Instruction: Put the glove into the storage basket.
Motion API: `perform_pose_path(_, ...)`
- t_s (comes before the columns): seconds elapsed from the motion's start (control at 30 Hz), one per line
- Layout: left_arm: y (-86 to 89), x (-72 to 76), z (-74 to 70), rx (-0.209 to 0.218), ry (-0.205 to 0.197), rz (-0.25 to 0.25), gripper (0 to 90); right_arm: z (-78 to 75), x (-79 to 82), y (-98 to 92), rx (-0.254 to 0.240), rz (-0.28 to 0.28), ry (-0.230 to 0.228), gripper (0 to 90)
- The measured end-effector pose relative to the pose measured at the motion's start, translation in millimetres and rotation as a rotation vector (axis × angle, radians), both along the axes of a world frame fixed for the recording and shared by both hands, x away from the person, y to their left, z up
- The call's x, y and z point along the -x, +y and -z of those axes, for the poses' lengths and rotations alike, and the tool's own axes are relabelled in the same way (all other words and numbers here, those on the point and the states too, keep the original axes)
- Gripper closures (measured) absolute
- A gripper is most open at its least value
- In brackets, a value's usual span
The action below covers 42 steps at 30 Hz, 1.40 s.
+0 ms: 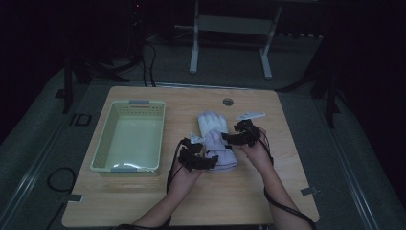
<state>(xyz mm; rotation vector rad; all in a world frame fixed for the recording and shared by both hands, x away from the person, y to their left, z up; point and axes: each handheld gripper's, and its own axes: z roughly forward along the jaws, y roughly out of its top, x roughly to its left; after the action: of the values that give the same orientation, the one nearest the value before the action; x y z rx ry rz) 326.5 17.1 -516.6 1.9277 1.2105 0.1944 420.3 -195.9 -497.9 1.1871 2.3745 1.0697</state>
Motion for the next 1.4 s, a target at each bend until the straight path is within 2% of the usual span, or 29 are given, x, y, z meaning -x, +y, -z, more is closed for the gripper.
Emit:
perform_pose_path(0.13, -0.8, -0.3, 13.8, 0.029, 0.043, -0.008, 21.0, 13.4, 1.9, -4.0, -0.026, -0.001, 0.067, 29.1)
perform_pose_path(0.2, -1.1, -1.8, 20.1, 0.039, 0.064, -0.002, 22.5, 21.7, 1.0, -7.3, -0.051, 0.004, 0.118, 33.9)
perform_pose_path(0.27, 0.1, -3.8, 26.4, 0.067, 0.086, -0.006, 26.6, 28.2, -1.1, -12.5, -0.119, 0.007, 0.187, 37.5)
perform_pose_path(0.37, 2.6, -7.0, 34.2, 0.097, 0.113, -0.005, 31.3, 36.0, -4.9, -18.6, -0.193, 0.017, 0.281, 39.6)
perform_pose_path(0.43, 3.7, -8.4, 37.1, 0.102, 0.118, 0.0, 33.9, 42.0, -7.5, -22.4, -0.234, 0.03, 0.347, 39.6)
perform_pose_path(0.47, 3.7, -8.4, 37.1, 0.102, 0.118, 0.0, 35.9, 44.3, -8.4, -23.5, -0.249, 0.031, 0.366, 40.3)
perform_pose_path(0.5, 3.8, -9.7, 39.9, 0.104, 0.125, 0.023, 41.0, 48.5, -9.7, -25.1, -0.266, 0.031, 0.396, 40.9)
perform_pose_path(0.57, 3.8, -10.6, 41.4, 0.105, 0.124, 0.038, 44.8, 54.1, -11.3, -28.0, -0.313, 0.023, 0.439, 45.9)
perform_pose_path(0.63, 3.6, -11.5, 41.1, 0.098, 0.126, 0.05, 50.9, 56.7, -11.2, -29.1, -0.342, 0.014, 0.456, 53.1)
perform_pose_path(0.67, 2.3, -11.5, 39.9, 0.084, 0.119, 0.062, 55.2, 56.6, -10.7, -28.9, -0.346, 0.006, 0.454, 57.0)
perform_pose_path(0.7, 2.2, -11.8, 39.2, 0.08, 0.119, 0.066, 60.4, 54.7, -9.0, -27.6, -0.327, -0.001, 0.44, 61.4)
perform_pose_path(0.77, 2.6, -12.1, 36.2, 0.065, 0.115, 0.072, 68.5, 48.9, -5.8, -24.4, -0.267, -0.012, 0.395, 71.0)
perform_pose_path(0.9, 1.8, -11.4, 32.5, 0.044, 0.111, 0.079, 73.0, 36.9, 2.8, -14.0, -0.155, -0.007, 0.315, 75.5)
perform_pose_path(0.97, 1.6, -11.2, 31.0, 0.038, 0.109, 0.085, 74.1, 33.6, 5.7, -10.1, -0.124, -0.001, 0.294, 76.0)
perform_pose_path(1.13, 2.9, -12.2, 24.4, 0.025, 0.113, 0.108, 75.0, 28.0, 9.8, -5.6, -0.098, 0.008, 0.263, 76.7)
perform_pose_path(1.3, 3.2, -10.8, 12.3, -0.002, 0.078, 0.121, 75.1, 16.5, 13.6, -2.9, -0.101, 0.012, 0.23, 77.0)
perform_pose_path(1.4, 4.7, -10.5, 5.3, 0.001, 0.072, 0.13, 75.1, 8.0, 15.6, -0.3, -0.085, 0.011, 0.205, 77.0)
